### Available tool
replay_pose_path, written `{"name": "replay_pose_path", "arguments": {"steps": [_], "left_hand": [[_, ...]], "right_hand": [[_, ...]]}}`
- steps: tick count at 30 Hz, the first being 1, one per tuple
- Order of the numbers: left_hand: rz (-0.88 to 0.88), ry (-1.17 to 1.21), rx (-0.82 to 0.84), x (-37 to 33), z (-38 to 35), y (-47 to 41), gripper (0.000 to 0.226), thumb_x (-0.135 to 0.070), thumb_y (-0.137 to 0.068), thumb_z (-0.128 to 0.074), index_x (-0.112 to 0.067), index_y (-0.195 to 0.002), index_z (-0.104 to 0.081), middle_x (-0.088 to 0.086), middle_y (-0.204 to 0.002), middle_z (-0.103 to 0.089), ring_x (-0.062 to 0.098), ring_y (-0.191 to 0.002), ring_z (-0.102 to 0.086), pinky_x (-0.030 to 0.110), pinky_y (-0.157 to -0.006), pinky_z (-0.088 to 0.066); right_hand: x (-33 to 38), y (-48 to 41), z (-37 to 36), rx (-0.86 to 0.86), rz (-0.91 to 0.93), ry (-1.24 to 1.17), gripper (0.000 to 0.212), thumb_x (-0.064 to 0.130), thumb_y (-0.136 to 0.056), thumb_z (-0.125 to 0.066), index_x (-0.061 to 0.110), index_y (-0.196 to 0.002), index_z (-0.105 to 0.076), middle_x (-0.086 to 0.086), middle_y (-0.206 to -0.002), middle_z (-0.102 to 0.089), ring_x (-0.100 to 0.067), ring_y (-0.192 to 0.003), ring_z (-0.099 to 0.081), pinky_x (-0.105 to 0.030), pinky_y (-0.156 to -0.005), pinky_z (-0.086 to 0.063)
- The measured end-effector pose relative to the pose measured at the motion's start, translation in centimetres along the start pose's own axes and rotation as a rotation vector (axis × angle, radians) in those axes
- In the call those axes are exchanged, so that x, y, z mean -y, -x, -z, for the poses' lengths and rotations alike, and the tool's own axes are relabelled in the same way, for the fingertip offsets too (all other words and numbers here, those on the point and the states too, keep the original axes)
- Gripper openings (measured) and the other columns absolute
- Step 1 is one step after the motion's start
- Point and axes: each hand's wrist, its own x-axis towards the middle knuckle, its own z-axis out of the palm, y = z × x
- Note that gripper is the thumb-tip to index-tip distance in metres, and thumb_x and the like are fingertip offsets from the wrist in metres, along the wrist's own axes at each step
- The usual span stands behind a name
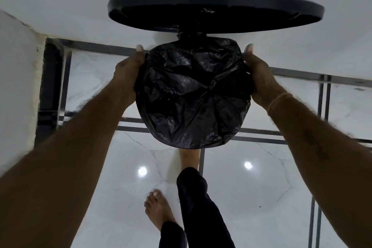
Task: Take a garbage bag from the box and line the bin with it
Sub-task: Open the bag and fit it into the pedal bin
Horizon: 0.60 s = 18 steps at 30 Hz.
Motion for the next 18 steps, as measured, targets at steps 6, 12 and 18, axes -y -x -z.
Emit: {"name": "replay_pose_path", "arguments": {"steps": [6, 12, 18], "left_hand": [[0.105, -0.028, 0.09, -1.6, -0.5, -1.4, 0.027, -0.039, -0.091, -0.077, -0.013, -0.1, -0.077, 0.005, -0.102, -0.081, 0.021, -0.09, -0.079, 0.028, -0.062, -0.063], [0.159, -0.097, 0.054, -0.3, -1.0, -2.9, 0.026, -0.027, -0.103, -0.062, -0.01, -0.085, -0.067, 0.008, -0.097, -0.072, 0.014, -0.06, -0.071, 0.023, -0.051, -0.059], [0.002, -0.04, 0.197, 1.7, 1.8, -1.1, 0.049, -0.056, -0.102, -0.052, -0.013, -0.113, -0.073, 0.012, -0.12, -0.074, 0.025, -0.112, -0.073, 0.038, -0.095, -0.06]], "right_hand": [[0.6, -4.2, -0.5, -0.062, -0.088, 0.144, 0.048, 0.052, -0.088, -0.073, 0.005, -0.1, -0.074, -0.015, -0.111, -0.076, -0.03, -0.102, -0.074, -0.042, -0.094, -0.061], [1.1, 2.8, -2.3, 0.203, 0.103, 0.141, 0.037, -0.004, -0.107, -0.032, -0.025, -0.092, -0.059, 0.008, -0.064, -0.047, -0.01, -0.086, -0.071, -0.004, -0.058, -0.045], [-0.7, 7.0, -4.2, 0.205, 0.185, -0.142, 0.066, 0.039, -0.113, -0.021, -0.014, -0.089, -0.05, 0.007, -0.061, -0.066, -0.007, -0.117, -0.063, -0.008, -0.09, -0.051]]}}
